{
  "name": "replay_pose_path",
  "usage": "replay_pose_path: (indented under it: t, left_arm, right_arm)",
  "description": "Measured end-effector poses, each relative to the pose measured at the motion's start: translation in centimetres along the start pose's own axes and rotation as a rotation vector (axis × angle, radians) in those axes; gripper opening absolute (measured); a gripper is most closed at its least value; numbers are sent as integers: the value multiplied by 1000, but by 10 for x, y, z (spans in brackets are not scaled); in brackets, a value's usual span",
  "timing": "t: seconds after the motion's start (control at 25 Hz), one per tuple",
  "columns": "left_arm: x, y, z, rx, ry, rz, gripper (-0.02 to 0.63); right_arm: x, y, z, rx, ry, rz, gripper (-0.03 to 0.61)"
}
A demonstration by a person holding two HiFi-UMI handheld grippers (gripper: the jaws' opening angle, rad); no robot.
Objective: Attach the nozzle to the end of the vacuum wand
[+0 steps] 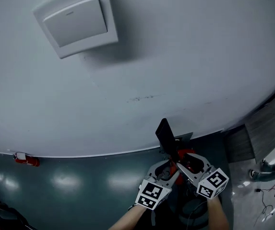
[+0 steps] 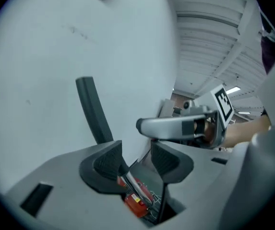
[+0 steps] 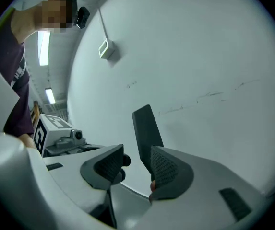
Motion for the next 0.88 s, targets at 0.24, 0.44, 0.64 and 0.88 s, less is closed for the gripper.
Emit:
replay_pose_path:
  t: [0.24,0.44,0.64,0.88]
  left_arm:
    - [-34,-14,53,25,-57,-14,132]
    - [-55,-28,93,66,-112,-40,68]
    - [-67,-36,123,85,-168,-66,30]
    - [-72,-39,142,87,-216,-103,5]
  right_arm:
    - [-30,30,38,47,-164,-86,100]
    - [-57,52,70,47,-291,-154,44]
    - [-71,64,85,39,-351,-187,23]
    - [-81,72,94,39,-382,-214,18]
Point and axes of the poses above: the fingertips, and each gripper's own axes: x forward along the fingers, y to its left, z out of its top, the point moved 9 cm from there along -x, backward along the fingers
